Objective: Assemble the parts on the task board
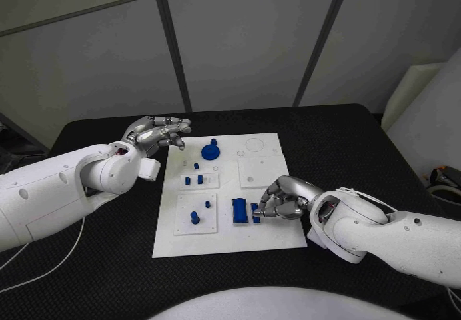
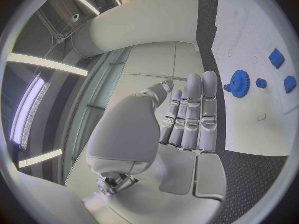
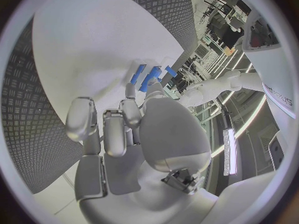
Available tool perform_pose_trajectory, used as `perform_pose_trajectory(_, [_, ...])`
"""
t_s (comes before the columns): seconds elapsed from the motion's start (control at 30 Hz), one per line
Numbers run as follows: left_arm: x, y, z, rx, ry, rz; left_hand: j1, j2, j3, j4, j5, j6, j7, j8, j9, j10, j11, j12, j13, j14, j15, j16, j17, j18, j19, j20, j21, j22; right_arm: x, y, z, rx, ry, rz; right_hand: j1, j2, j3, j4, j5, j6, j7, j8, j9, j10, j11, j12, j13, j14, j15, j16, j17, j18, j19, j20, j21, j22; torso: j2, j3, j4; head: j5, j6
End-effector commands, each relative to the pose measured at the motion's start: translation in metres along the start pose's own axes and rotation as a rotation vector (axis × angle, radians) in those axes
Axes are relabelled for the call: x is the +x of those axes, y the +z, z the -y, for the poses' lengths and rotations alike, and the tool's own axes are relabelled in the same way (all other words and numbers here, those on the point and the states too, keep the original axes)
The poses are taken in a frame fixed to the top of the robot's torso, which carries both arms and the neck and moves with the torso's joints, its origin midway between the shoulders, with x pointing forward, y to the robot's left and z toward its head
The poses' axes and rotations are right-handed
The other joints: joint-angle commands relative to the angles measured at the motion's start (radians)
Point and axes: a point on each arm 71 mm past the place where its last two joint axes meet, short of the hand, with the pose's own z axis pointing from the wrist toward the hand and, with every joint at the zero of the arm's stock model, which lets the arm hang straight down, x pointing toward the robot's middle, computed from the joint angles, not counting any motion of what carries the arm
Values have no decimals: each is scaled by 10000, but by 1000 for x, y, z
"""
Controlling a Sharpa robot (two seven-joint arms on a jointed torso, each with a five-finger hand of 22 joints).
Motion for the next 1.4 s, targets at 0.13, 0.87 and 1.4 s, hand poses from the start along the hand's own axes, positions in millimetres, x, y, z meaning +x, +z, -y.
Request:
perform_pose_trajectory(0.13, [2,2,1,256,-154,-13,-134,-5,-225,61,-31,-111,10,87,-5,-101,-6,97,-14,-229,82,-38,-66,-194,-185,7,-152,-58,-22,10,8,-1398,3412,465,331,-82,-144,-90,215,-891,403,-643,-279,-1225,360,-2086,-1599,46,365,-1530,-1223,524,-1348,283,-1897,-1787,-238,-146,-14,-27,166])
perform_pose_trajectory(0.87, [2,29,-22,1810,-853,2307,-76,202,-1845,836,-13,-38,-414,-808,-42,244,546,-2813,-146,-2648,1252,-6665,-2735,-192,-4391,1411,-4978,-4015,-94,118,66,-1673,8225,3350,1988,853,202,-951,-495,-1076,1251,-2144,-2450,-3379,1632,-9986,-10985,-4198,2095,-13680,-10998,1069,-4706,2064,-10832,-8951,-907,-234,-34,274,1421])
perform_pose_trajectory(1.4, [31,18,-28,1350,-195,2261,-7549,1155,-3189,71,-1543,-5092,-1329,-1975,-686,-5078,-486,-4220,-769,-7360,349,-8225,-3366,-1145,-7931,-160,-6140,-6766,-89,104,50,-1339,8342,4153,-6445,110,1204,-2068,-1643,-6187,172,-2769,-4228,-9089,775,-10901,-12509,-9929,745,-14347,-12342,162,-9348,732,-12000,-11091,-1031,-25,429,267,1952])
